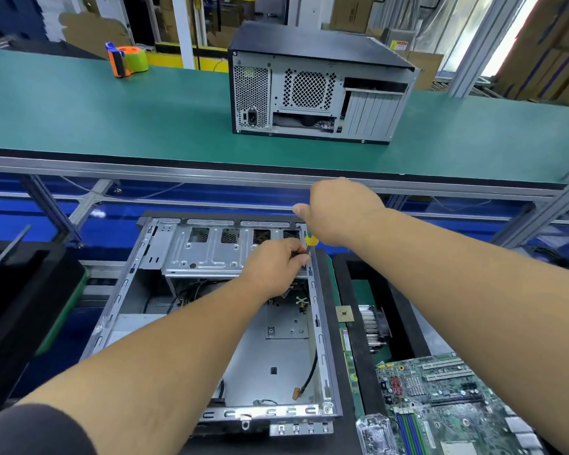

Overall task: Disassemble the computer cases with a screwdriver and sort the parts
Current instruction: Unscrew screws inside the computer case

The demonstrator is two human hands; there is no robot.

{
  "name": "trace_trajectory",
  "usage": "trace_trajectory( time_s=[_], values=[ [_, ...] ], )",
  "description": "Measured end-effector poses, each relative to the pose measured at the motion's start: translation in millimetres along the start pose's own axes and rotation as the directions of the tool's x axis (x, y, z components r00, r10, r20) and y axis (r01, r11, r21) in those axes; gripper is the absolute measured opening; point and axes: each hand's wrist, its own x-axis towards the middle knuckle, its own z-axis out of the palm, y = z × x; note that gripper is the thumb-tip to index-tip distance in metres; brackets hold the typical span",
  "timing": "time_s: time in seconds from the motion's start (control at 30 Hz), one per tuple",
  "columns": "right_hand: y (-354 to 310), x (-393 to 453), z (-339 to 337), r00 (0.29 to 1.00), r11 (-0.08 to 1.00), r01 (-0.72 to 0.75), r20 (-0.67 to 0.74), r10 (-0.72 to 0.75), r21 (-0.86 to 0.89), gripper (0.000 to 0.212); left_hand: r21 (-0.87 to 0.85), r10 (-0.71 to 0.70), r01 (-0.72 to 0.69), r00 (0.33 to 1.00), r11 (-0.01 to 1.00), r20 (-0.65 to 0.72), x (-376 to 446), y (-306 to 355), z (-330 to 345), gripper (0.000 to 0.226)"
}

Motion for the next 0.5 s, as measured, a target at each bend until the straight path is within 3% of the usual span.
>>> trace_trajectory(
  time_s=[0.07,0.17,0.3,0.43,0.5],
  values=[
    [-2.7,0.4,-5.2,1.000,0.999,0.019,0.024,-0.018,-0.031,0.042,0.028,0.030,-0.029,0.999,0.999,-0.024,-2.1,-2.5,2.6,0.014],
    [-4.5,5.0,-8.7,0.983,0.979,0.175,0.063,-0.170,-0.101,0.025,0.012,0.042,-0.042,0.998,0.999,-0.035,-1.9,-4.8,5.0,0.013],
    [6.8,10.0,-7.7,0.965,0.966,0.192,0.144,-0.217,0.174,0.004,0.014,0.031,-0.030,0.998,0.999,-0.052,-1.2,-6.2,7.9,0.012],
    [17.0,8.5,-13.8,0.938,0.943,0.198,0.229,-0.262,0.267,0.027,0.008,-0.005,0.005,0.998,1.000,-0.067,0.8,-7.4,10.1,0.024],
    [17.0,7.6,-12.6,0.945,0.940,0.168,0.224,-0.240,0.298,0.027,-0.001,-0.032,0.032,0.996,0.999,-0.080,1.9,-7.3,10.4,0.031]
  ],
)
